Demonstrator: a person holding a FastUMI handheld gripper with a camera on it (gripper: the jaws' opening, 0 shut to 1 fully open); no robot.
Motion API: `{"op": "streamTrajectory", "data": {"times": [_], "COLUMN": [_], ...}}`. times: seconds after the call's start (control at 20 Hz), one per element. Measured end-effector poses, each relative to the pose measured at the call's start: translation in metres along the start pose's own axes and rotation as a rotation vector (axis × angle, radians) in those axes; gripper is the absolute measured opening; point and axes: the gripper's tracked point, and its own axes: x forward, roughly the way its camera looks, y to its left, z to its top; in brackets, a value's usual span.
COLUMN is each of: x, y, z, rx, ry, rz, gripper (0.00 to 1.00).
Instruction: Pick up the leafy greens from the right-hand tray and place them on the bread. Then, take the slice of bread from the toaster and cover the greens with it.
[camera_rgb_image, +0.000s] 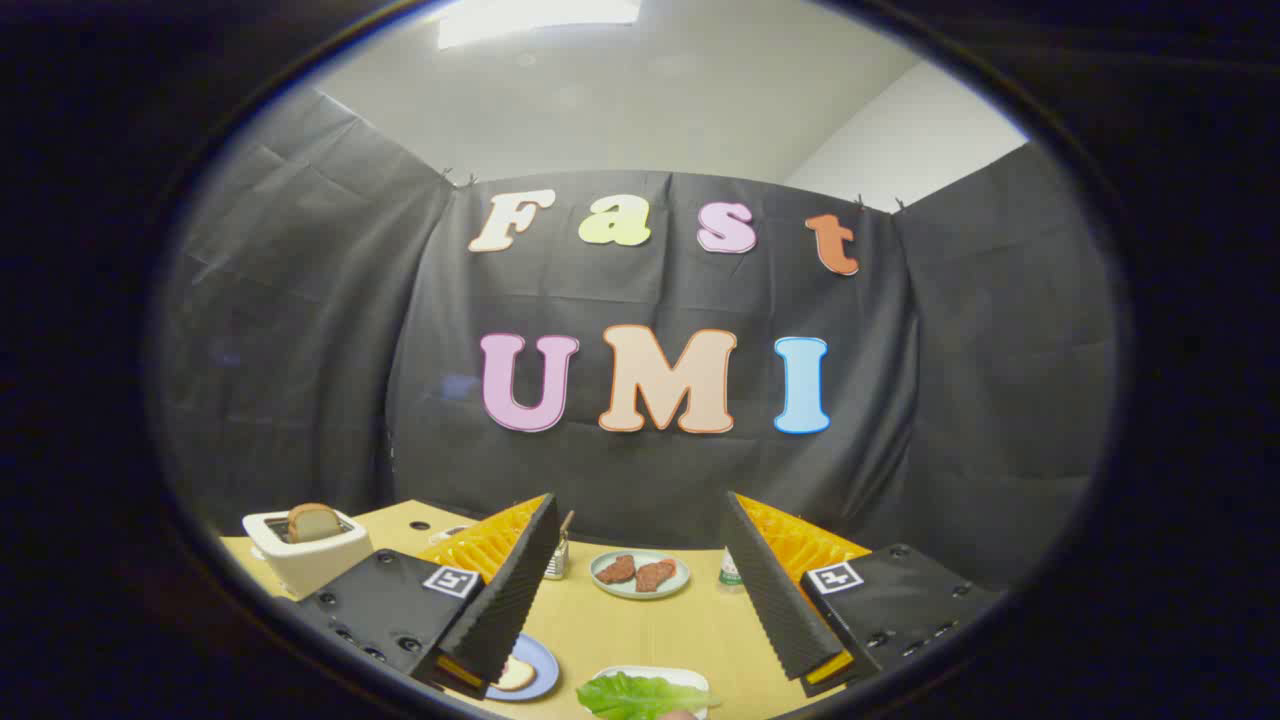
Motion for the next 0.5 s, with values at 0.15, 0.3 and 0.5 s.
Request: {"op": "streamTrajectory", "data": {"times": [0.15, 0.3, 0.5], "x": [-0.004, -0.006, -0.009], "y": [-0.003, -0.009, -0.017], "z": [0.002, 0.004, 0.007], "rx": [0.018, 0.010, 0.016], "ry": [-0.002, -0.009, -0.019], "rz": [-0.005, -0.016, -0.030], "gripper": [1.00, 1.00, 1.00]}}
